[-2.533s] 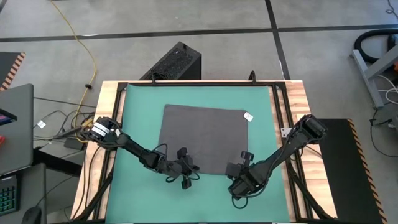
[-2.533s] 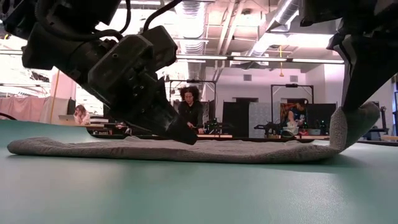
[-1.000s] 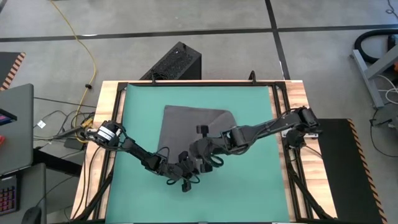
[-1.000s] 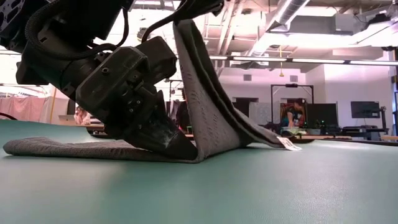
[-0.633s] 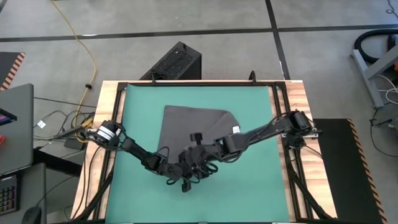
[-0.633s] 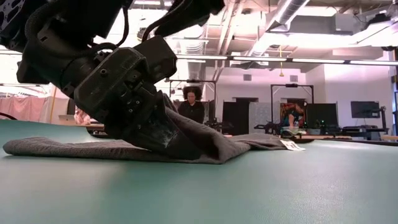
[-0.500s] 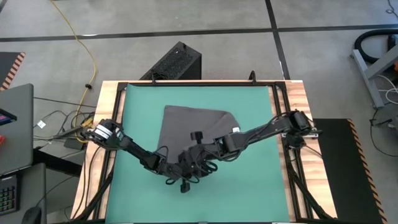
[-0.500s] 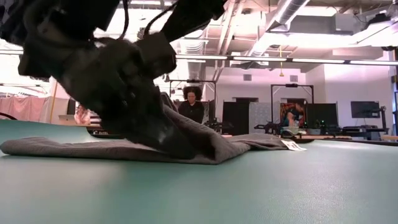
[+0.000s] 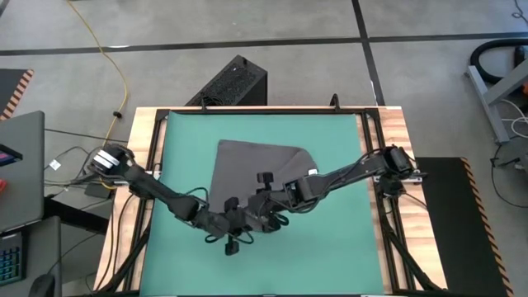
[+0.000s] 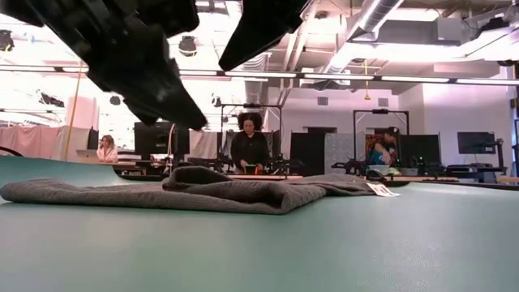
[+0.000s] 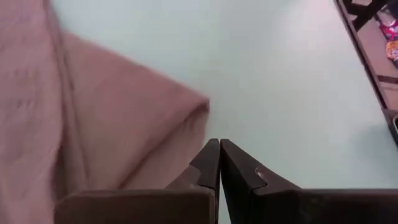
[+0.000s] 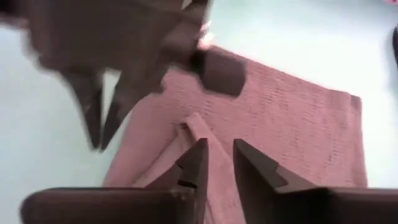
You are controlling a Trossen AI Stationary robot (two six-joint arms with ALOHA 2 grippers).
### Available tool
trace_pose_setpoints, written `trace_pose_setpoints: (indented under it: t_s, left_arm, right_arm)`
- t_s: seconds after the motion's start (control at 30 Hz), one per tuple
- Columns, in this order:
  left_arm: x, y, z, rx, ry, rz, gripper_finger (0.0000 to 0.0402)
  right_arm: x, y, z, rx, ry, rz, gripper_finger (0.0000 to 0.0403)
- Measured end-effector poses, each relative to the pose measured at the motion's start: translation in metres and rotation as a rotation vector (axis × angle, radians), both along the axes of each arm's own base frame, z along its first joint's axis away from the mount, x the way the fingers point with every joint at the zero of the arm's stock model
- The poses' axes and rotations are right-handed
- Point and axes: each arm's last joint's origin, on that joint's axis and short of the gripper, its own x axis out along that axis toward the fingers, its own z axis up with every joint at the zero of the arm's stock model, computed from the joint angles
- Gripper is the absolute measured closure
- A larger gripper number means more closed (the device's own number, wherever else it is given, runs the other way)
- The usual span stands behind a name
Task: Roll towel
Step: Fold the gray towel
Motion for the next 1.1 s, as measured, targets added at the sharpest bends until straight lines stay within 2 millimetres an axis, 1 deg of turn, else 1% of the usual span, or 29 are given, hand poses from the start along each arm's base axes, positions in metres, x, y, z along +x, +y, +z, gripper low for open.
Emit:
trace_pose_setpoints:
  t_s: [0.1, 0.2, 0.27, 0.37, 0.43, 0.53, 0.6, 0.73, 0.87, 1.03, 1.1]
  left_arm:
    - [-0.019, -0.005, 0.015, -0.004, 0.045, 0.001, 0.0401]
    - [-0.041, -0.009, 0.023, 0.062, 0.08, 0.046, 0.0401]
    - [-0.053, -0.01, 0.017, 0.09, 0.069, 0.101, 0.0402]
    - [-0.066, -0.009, -0.002, 0.066, 0.064, 0.145, 0.0402]
    - [-0.071, -0.006, -0.011, 0.039, 0.038, 0.192, 0.0401]
    - [-0.079, 0.002, -0.023, 0.057, 0.034, 0.27, 0.0401]
    - [-0.081, 0.004, -0.027, 0.048, 0.035, 0.291, 0.0401]
    - [-0.088, 0.007, -0.035, 0.028, 0.064, 0.301, 0.0402]
    - [-0.09, 0.005, -0.035, 0.021, 0.055, 0.301, 0.0401]
    - [-0.09, 0.006, -0.036, 0.034, 0.056, 0.308, 0.0401]
    - [-0.09, 0.006, -0.036, 0.039, 0.055, 0.312, 0.0402]
  right_arm:
    - [-0.001, 0.001, 0.0, 0.019, 0.009, 0.008, 0.0278]
    - [0.0, -0.001, 0.0, 0.037, 0.016, 0.035, 0.0244]
    - [0.003, -0.004, -0.001, 0.05, 0.008, 0.053, 0.0218]
    - [0.012, -0.007, -0.011, 0.066, 0.014, 0.087, 0.0183]
    - [0.02, -0.005, -0.028, 0.036, 0.036, 0.124, 0.0169]
    - [0.029, 0.002, -0.047, -0.013, 0.048, 0.182, 0.0163]
    - [0.037, 0.005, -0.055, -0.021, 0.037, 0.194, 0.0164]
    - [0.048, 0.003, -0.072, -0.06, 0.063, 0.165, 0.0171]
    - [0.057, -0.004, -0.083, -0.067, 0.077, 0.169, 0.0175]
    - [0.061, -0.008, -0.102, -0.077, 0.126, 0.168, 0.0174]
    - [0.06, -0.008, -0.103, -0.078, 0.134, 0.167, 0.0175]
